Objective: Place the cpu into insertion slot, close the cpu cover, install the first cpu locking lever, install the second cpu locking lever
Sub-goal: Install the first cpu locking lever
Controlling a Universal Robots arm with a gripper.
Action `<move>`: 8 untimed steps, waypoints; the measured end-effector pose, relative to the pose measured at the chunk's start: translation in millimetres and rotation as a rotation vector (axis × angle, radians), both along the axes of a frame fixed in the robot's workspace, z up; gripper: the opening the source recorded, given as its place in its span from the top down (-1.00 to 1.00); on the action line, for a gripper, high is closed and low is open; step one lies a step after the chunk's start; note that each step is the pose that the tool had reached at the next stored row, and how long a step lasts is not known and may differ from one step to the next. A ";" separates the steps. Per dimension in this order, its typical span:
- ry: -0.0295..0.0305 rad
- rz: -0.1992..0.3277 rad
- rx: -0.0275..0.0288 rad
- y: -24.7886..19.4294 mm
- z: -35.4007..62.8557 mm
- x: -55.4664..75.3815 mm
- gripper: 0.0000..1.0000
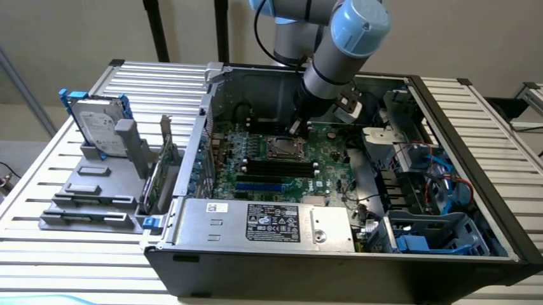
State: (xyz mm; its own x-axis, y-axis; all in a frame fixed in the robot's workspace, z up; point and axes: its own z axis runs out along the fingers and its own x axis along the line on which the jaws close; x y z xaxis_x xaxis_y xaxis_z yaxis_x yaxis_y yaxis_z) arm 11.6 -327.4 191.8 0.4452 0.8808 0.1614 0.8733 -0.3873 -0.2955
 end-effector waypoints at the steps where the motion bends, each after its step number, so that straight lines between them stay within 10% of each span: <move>1: 0.0000 0.000 0.0019 0.0 0.0 0.0 0.79; 8: 0.0001 0.003 0.0165 0.0 0.0 0.0 0.79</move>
State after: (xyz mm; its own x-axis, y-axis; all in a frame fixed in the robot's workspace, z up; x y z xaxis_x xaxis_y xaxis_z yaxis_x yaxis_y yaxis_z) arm 11.6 -327.4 191.8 0.4428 0.8792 0.1759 0.8744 -0.3799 -0.3019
